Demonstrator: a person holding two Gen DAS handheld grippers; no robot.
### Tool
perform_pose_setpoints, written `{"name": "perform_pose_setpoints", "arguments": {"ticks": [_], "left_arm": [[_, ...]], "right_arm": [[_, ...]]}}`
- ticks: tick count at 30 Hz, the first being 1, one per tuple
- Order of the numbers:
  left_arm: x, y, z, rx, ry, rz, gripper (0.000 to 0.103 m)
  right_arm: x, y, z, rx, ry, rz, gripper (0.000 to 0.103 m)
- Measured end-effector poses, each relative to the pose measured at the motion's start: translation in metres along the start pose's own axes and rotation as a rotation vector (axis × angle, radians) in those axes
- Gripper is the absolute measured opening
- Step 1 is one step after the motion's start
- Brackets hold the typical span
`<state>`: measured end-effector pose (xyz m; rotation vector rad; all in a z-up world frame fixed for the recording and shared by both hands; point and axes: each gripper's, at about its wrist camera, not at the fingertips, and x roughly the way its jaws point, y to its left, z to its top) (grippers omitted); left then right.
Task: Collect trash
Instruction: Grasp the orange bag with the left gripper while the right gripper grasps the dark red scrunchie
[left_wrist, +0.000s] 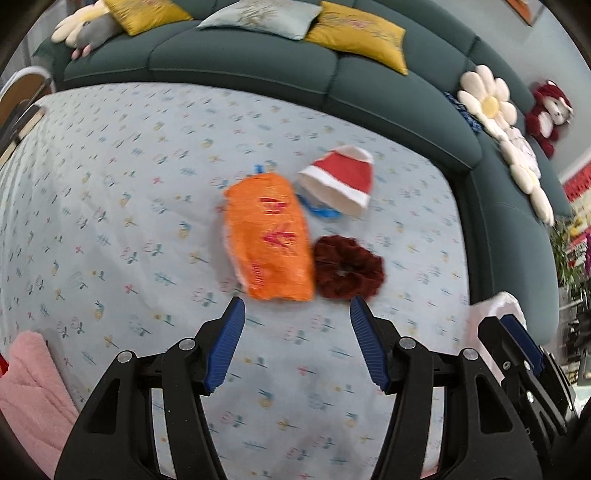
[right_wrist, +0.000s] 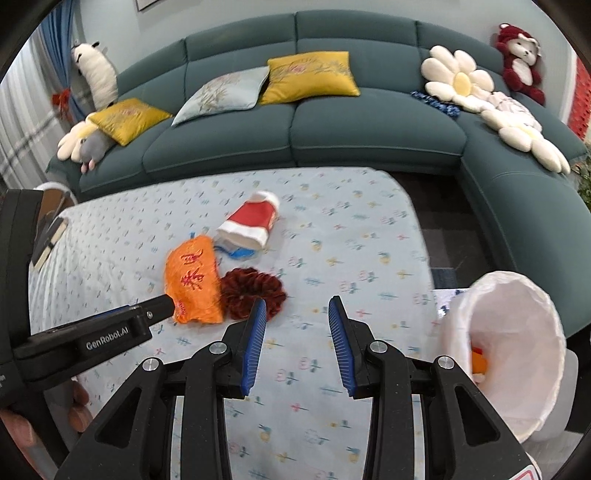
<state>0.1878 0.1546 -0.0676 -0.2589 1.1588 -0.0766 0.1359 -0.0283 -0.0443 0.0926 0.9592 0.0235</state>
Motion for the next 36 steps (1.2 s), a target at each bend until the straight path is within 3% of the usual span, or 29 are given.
{"name": "perform_pose_setpoints", "arguments": {"ticks": [4, 13, 16, 21, 26, 31, 36], "left_arm": [[0.015, 0.019, 0.009, -0.029, 0.02, 0.019, 0.056], [0.054, 0.038, 0.028, -0.047, 0.077, 0.033, 0.057], [0.067, 0.038, 0.033, -0.047, 0.088, 0.04, 0.063], [0.093, 0.038, 0.038, -0.052, 0.131, 0.042, 0.063], [0.109, 0.036, 0.041, -0.044, 0.129, 0.051, 0.073], [0.115, 0.024, 0.041, 0.028, 0.102, 0.102, 0.077], [0.117, 0.018, 0.039, 0.047, 0.083, 0.128, 0.078]], "right_arm": [[0.02, 0.013, 0.002, -0.011, 0.03, 0.006, 0.041], [0.076, 0.025, 0.015, 0.003, 0.104, 0.004, 0.041], [0.096, 0.021, 0.018, 0.036, 0.136, 0.0, 0.041], [0.126, 0.014, 0.019, 0.084, 0.18, -0.026, 0.041], [0.158, 0.011, 0.01, 0.11, 0.257, -0.034, 0.04], [0.163, 0.027, 0.004, 0.006, 0.212, -0.091, 0.041], [0.162, 0.028, 0.004, -0.006, 0.194, -0.072, 0.041]]}}
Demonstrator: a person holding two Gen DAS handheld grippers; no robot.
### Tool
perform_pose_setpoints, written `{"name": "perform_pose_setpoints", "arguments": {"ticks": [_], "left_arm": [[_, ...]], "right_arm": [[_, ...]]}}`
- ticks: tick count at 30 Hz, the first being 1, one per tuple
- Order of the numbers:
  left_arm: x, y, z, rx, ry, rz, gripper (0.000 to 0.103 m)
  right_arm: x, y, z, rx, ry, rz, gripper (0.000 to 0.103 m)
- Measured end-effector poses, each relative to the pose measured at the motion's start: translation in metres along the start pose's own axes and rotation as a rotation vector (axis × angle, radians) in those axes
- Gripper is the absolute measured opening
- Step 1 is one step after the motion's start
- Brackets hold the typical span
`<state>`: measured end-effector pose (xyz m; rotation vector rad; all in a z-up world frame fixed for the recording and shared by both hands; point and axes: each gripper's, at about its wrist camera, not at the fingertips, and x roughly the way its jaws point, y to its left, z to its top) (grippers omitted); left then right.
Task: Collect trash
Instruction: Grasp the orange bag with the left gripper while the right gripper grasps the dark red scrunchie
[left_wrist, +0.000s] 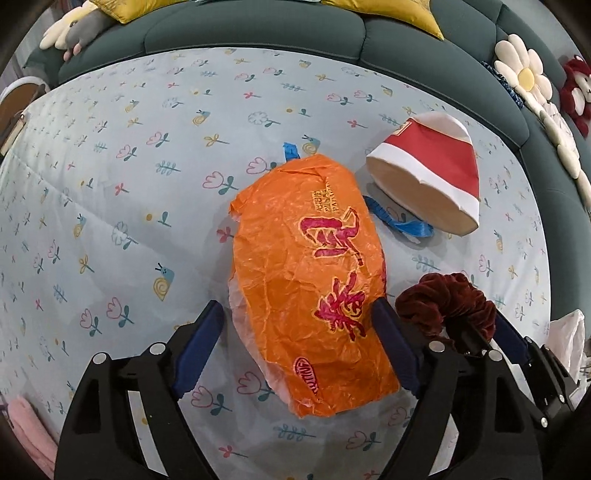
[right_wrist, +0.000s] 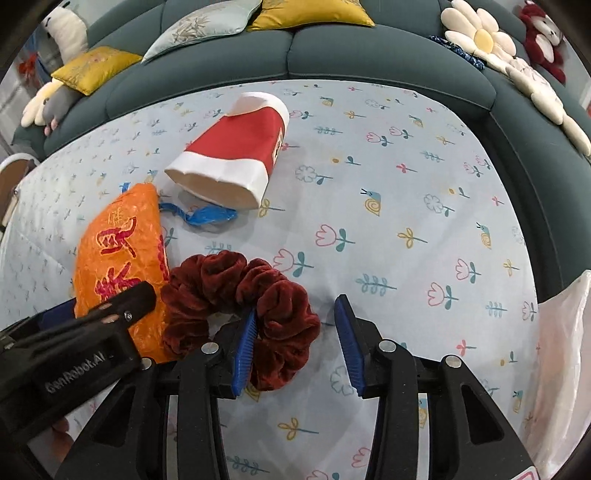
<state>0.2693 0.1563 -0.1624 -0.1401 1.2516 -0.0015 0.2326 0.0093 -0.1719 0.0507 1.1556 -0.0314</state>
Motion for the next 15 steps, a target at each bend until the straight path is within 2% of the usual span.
{"name": "perform_pose_setpoints", "arguments": {"ticks": [5, 6, 9, 11, 12, 13, 15], "left_arm": [[0.001, -0.002, 0.001, 0.002, 0.002, 0.008, 0.078], [0.001, -0.001, 0.001, 0.003, 0.003, 0.008, 0.074], [-0.004, 0.0, -0.001, 0.005, 0.005, -0.015, 0.056], [-0.009, -0.001, -0.005, 0.006, 0.015, -0.052, 0.04], [-0.01, 0.0, -0.006, 0.0, 0.021, -0.068, 0.037], [-0.012, 0.001, -0.008, -0.006, 0.027, -0.088, 0.033], [-0.017, 0.0, -0.014, 0.002, 0.029, -0.101, 0.028]], "right_arm": [[0.001, -0.002, 0.0, 0.001, -0.008, 0.003, 0.042], [0.001, -0.002, -0.001, 0.001, -0.009, 0.004, 0.041], [0.0, -0.003, 0.0, 0.007, 0.002, 0.006, 0.038], [-0.003, -0.005, -0.003, 0.012, 0.01, 0.01, 0.028], [-0.004, -0.005, -0.005, 0.015, 0.013, 0.015, 0.019], [-0.006, -0.007, -0.008, 0.022, 0.022, 0.026, 0.015], [-0.011, -0.012, -0.016, 0.038, 0.032, 0.039, 0.014]]}}
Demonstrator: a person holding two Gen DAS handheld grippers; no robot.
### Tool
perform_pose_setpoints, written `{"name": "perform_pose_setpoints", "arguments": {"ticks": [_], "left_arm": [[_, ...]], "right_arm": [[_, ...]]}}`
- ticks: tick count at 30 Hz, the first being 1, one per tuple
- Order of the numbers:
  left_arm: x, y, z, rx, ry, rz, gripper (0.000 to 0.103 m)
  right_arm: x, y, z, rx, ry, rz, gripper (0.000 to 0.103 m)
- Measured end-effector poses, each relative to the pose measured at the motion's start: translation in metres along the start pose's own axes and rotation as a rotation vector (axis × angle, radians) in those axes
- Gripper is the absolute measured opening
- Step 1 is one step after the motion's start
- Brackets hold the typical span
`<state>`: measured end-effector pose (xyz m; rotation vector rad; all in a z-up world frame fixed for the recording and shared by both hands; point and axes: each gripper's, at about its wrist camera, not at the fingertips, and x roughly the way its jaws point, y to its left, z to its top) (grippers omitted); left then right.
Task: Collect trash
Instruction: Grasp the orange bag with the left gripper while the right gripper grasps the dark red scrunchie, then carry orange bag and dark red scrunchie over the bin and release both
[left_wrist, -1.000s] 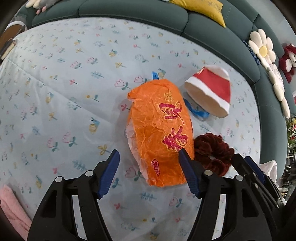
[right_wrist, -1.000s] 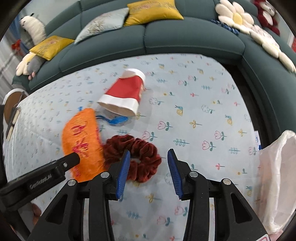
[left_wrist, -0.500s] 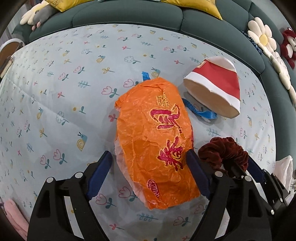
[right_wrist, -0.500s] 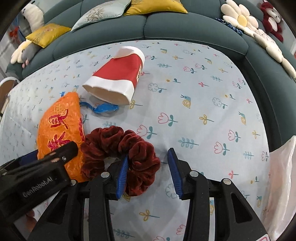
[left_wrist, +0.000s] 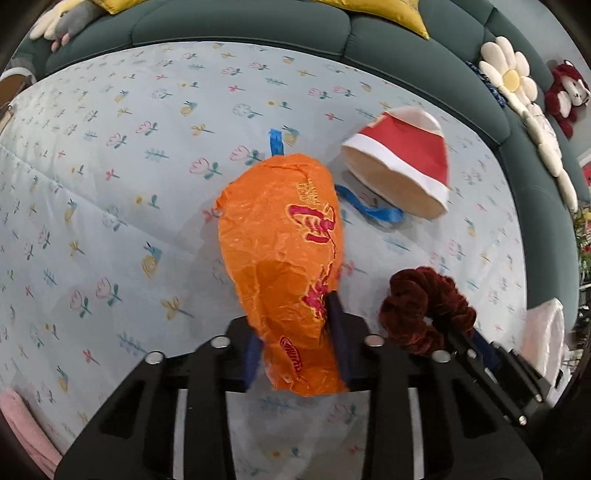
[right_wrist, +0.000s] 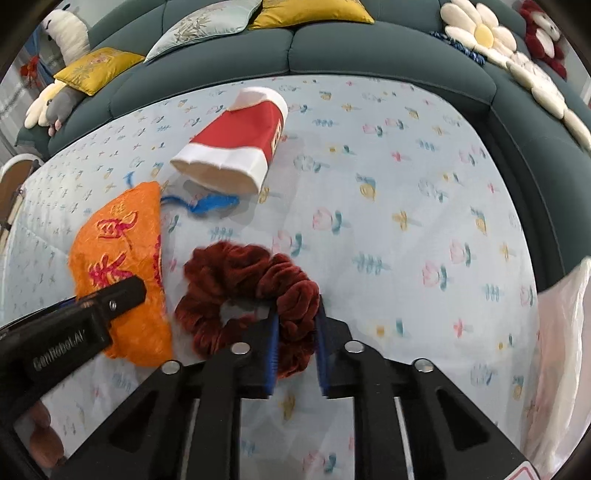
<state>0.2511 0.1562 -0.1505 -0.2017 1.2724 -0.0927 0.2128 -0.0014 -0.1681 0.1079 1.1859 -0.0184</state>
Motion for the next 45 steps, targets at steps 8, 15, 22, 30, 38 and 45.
{"name": "perform_pose_setpoints", "arguments": {"ticks": [8, 15, 22, 30, 38, 45], "left_arm": [[-0.039, -0.018, -0.027, 0.049, -0.036, -0.03, 0.024], [-0.086, -0.062, -0.045, 0.106, -0.096, -0.083, 0.024], [-0.123, -0.123, -0.065, 0.207, -0.135, -0.156, 0.024], [-0.145, -0.186, -0.089, 0.306, -0.153, -0.207, 0.024], [-0.156, -0.243, -0.114, 0.41, -0.163, -0.238, 0.024], [-0.158, -0.282, -0.13, 0.488, -0.16, -0.267, 0.024]], "right_arm": [[-0.048, -0.036, -0.027, 0.077, -0.057, 0.019, 0.013], [-0.111, -0.079, -0.033, 0.149, -0.171, 0.022, 0.013], [-0.167, -0.127, -0.045, 0.224, -0.277, 0.009, 0.013], [-0.207, -0.182, -0.064, 0.298, -0.353, -0.018, 0.013], [-0.235, -0.229, -0.086, 0.359, -0.404, -0.048, 0.013], [-0.245, -0.261, -0.099, 0.409, -0.421, -0.076, 0.013]]}}
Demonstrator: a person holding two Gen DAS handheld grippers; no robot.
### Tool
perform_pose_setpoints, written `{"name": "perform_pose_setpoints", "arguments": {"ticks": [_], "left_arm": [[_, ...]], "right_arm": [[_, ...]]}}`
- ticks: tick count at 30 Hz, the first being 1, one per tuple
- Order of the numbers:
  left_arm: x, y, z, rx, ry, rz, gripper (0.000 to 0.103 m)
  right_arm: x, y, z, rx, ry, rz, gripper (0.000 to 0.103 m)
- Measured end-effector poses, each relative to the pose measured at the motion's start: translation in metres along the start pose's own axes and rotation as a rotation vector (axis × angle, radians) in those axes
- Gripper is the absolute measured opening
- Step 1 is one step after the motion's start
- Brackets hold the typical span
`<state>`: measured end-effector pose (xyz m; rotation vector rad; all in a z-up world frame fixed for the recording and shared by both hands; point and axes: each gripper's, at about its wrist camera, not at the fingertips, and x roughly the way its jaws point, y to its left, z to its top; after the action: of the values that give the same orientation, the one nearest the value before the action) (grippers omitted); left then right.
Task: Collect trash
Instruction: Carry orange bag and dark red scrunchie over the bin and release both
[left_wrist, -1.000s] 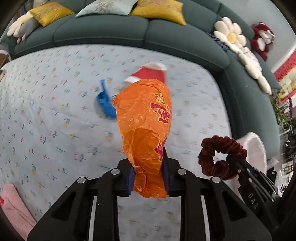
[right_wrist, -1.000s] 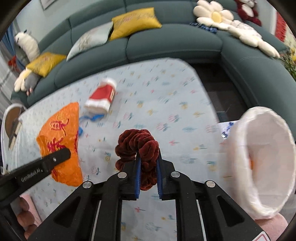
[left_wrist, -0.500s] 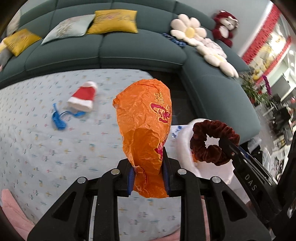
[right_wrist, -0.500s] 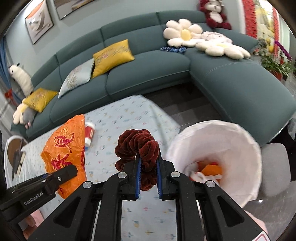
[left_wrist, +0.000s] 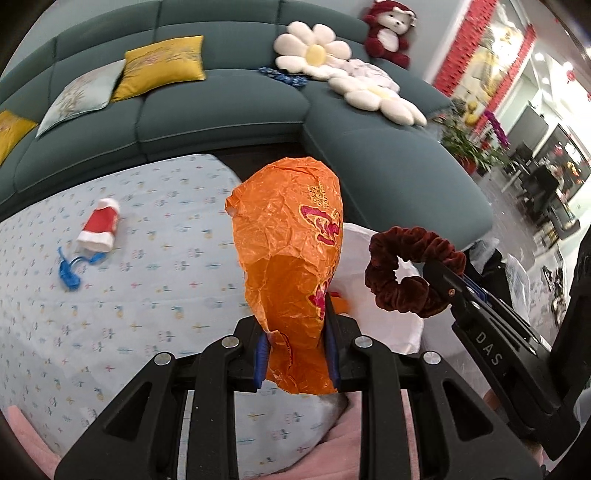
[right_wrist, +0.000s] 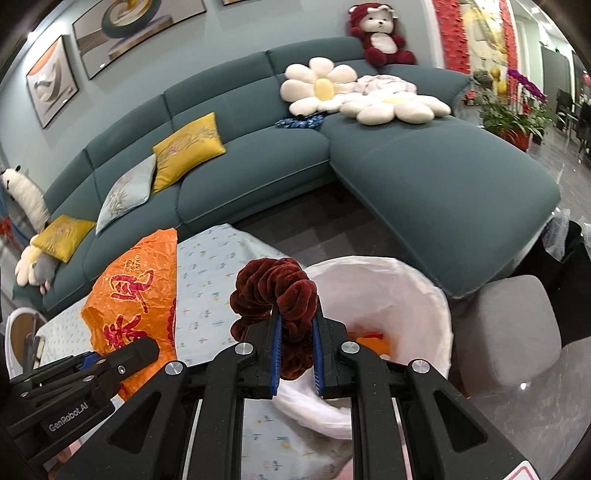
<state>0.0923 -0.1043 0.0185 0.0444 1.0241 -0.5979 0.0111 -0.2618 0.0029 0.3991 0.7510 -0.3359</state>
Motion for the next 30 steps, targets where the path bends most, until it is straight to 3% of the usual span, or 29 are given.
{"name": "perform_pose_setpoints", "arguments": {"ticks": [13, 30], "left_arm": [[0.022, -0.038, 0.004, 0.056, 0.037, -0.036, 0.024], [0.04, -0.052, 0.004, 0.074, 0.055, -0.063, 0.026]], "right_arm": [[0.001, -0.043, 0.002, 0.057, -0.001, -0.038, 0.013], [0.007, -0.054, 0.005, 0.079, 0.006, -0.046, 0.014]]}}
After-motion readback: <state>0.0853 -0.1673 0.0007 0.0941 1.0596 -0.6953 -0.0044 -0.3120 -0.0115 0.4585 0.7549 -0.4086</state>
